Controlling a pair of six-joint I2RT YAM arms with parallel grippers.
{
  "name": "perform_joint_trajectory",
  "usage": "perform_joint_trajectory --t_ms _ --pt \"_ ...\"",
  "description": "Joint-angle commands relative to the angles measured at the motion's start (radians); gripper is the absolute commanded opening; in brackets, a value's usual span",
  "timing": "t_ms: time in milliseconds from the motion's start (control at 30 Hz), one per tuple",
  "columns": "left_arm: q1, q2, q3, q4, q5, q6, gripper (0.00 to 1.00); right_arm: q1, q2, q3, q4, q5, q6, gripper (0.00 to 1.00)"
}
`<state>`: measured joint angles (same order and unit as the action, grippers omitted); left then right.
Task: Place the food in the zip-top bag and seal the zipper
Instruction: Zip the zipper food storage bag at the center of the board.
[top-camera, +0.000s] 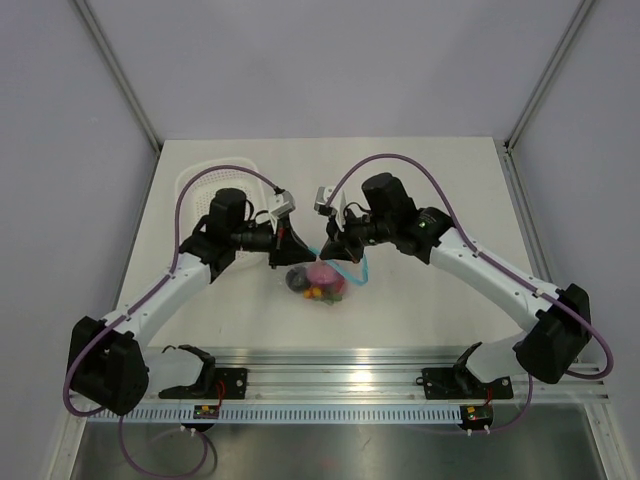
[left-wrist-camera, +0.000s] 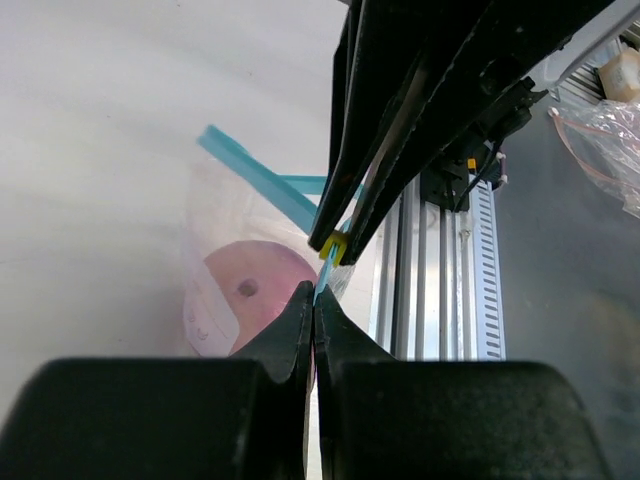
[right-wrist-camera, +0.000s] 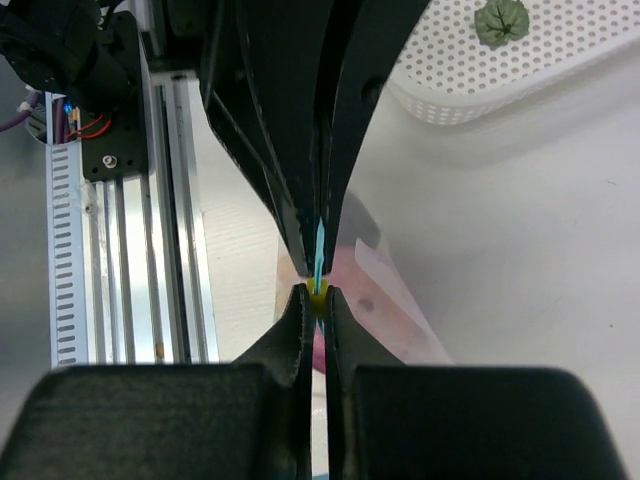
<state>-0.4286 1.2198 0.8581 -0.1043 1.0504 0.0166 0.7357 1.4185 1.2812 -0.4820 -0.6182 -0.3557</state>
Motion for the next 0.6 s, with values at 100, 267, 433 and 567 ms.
perform_joint_trajectory --t_ms 100,267,433,567 --pt "0.071 -0.074 0.029 0.043 -0.006 0.006 0.00 -0.007 -0.052 -0.058 -0.032 0.095 0.015 0.00" --pt "0.117 -0.097 0.007 0.080 -0.033 -0.010 0.00 -0.007 -0.087 -0.109 -0.015 0.132 0.034 0.00" --pt "0.201 -0.128 -0.013 0.144 -0.069 -0.084 0.00 -0.021 -0.131 -0.177 -0.009 0.175 0.057 0.00" --pt "0.251 -0.140 0.001 0.157 -0.075 -0.118 0.00 -0.036 -0.171 -0.244 0.016 0.178 0.107 0.00"
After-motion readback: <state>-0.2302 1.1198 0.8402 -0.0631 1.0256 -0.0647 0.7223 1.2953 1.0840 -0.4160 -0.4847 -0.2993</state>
